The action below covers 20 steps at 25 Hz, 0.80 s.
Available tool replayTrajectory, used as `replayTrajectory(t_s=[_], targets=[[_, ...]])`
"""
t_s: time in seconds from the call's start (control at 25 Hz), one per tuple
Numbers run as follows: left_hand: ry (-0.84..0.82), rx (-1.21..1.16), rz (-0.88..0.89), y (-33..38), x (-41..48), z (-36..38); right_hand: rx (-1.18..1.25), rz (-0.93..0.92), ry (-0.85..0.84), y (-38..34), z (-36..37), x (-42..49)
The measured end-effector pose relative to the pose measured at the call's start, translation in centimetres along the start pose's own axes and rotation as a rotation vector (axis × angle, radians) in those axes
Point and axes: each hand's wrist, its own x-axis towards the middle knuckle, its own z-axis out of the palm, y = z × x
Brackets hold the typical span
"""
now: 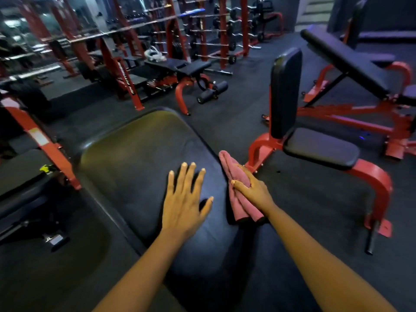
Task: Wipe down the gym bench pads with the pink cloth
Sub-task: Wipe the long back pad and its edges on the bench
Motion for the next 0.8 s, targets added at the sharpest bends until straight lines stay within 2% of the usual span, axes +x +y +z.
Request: replayTrajectory(t_s=[0.16, 0.32, 0.8], targets=[[-0.117, -0.043, 0.211, 7.6, -4.7, 3.3, 0.001, 0.101, 0.01, 4.1, -0.8, -3.8], [-0.187, 0.027, 0.327, 10.4, -7.0, 5.8, -0.003, 0.184, 0.031, 8.0, -1.4, -7.6], [-0.21, 0.077, 0.324, 10.9, -7.3, 6.1, -0.021, 0.442, 0.104, 18.7, -3.4, -19.3]])
